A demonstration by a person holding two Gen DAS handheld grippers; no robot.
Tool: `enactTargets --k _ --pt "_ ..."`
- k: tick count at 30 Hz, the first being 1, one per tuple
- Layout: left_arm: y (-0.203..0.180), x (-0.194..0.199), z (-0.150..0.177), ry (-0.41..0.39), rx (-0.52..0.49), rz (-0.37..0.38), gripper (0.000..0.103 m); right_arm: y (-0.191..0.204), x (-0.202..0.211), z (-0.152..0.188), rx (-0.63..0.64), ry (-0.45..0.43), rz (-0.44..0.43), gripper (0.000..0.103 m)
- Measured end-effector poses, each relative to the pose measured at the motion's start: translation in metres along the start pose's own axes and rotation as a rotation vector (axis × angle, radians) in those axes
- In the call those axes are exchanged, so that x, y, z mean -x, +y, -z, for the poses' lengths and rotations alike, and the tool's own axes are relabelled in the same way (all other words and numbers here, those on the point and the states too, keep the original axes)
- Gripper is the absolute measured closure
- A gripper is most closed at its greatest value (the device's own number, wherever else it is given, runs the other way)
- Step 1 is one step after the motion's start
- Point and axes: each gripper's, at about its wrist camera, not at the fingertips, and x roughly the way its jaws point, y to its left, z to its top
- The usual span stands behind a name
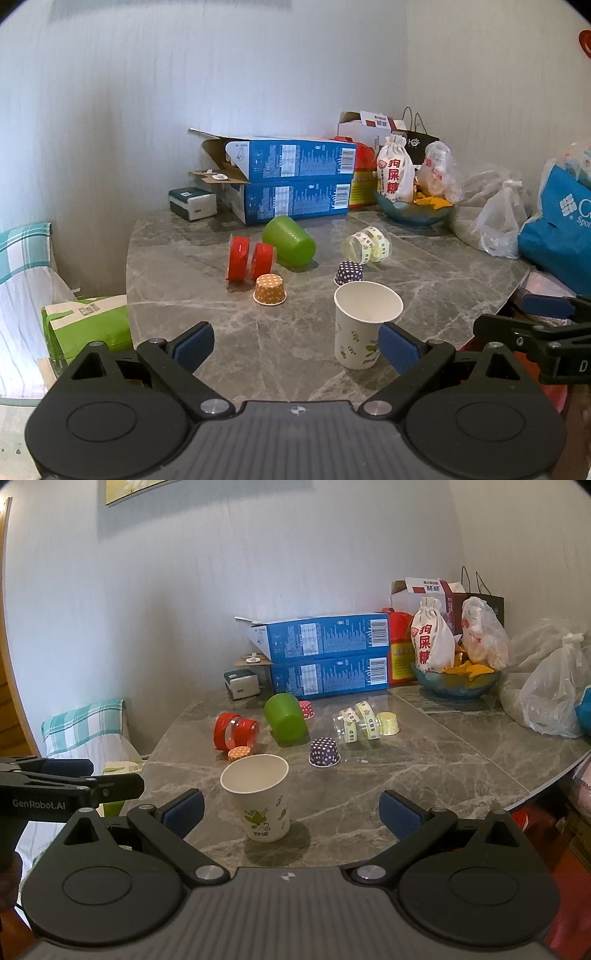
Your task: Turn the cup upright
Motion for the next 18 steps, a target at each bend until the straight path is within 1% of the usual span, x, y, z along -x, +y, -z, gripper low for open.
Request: enactTargets --k 18 --pt "0.0028 0.0017 -0.0024 -0.001 0.006 0.013 0.006 0.0049 -0.0041 0.0004 0.010 0.012 -0.007 0.001"
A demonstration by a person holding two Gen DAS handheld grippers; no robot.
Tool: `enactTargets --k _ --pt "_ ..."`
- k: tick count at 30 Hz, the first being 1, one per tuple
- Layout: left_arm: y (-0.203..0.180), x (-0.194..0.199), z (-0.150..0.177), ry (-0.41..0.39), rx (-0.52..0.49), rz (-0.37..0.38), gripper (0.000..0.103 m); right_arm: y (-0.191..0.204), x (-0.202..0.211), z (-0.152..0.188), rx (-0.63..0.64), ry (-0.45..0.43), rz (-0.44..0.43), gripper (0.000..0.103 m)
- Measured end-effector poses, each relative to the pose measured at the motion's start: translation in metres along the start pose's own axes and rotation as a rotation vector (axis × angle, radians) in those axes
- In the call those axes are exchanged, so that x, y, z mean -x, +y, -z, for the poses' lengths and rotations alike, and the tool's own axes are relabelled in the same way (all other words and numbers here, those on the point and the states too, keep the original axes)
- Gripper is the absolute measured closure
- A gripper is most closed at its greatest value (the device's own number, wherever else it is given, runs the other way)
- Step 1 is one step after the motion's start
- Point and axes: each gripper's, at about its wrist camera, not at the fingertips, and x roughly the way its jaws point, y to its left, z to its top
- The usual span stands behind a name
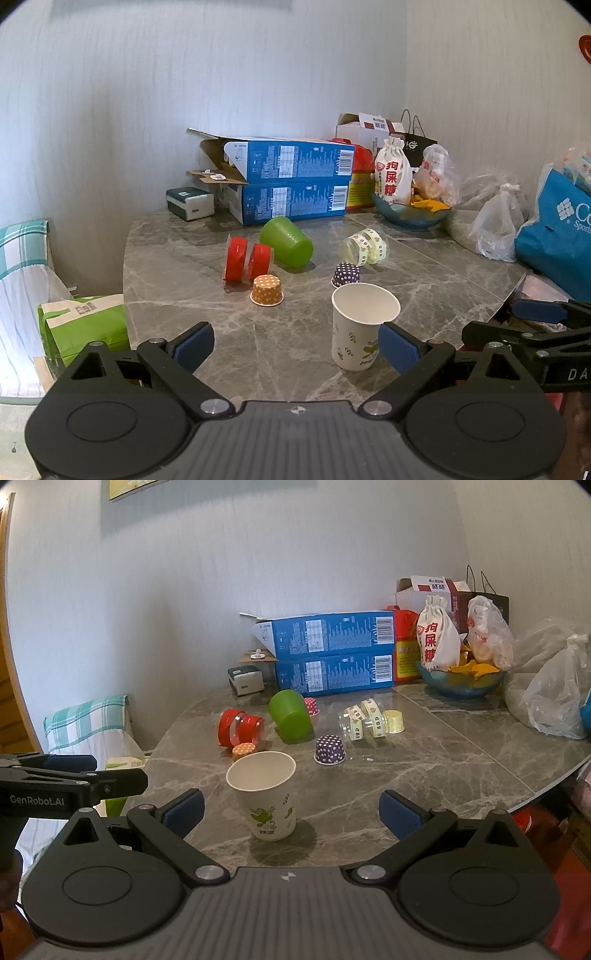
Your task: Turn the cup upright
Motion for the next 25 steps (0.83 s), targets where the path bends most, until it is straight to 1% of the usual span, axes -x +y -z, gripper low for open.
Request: enactTargets --k 18,20,23,25 --pt "0.000 -0.005 0.002 -0.001 0.004 -0.009 0.006 -0.003 -0.005 0.000 -0.002 0.012 -0.007 0.001" --pt "0.001 -0.006 0.002 -0.008 0.002 -0.016 0.006 -0.003 -0.006 0.000 -0.002 0.016 -0.007 0.001" --pt "0.002 -0.010 0.002 -0.016 -0.006 -0.061 0.006 -0.004 -0.007 0.000 -0.003 0.019 -0.009 0.001" --pt "0.004 -0.014 0.002 -0.016 -0.006 -0.062 0.006 -0.004 -0.009 0.001 -0.005 0.023 -0.008 0.001"
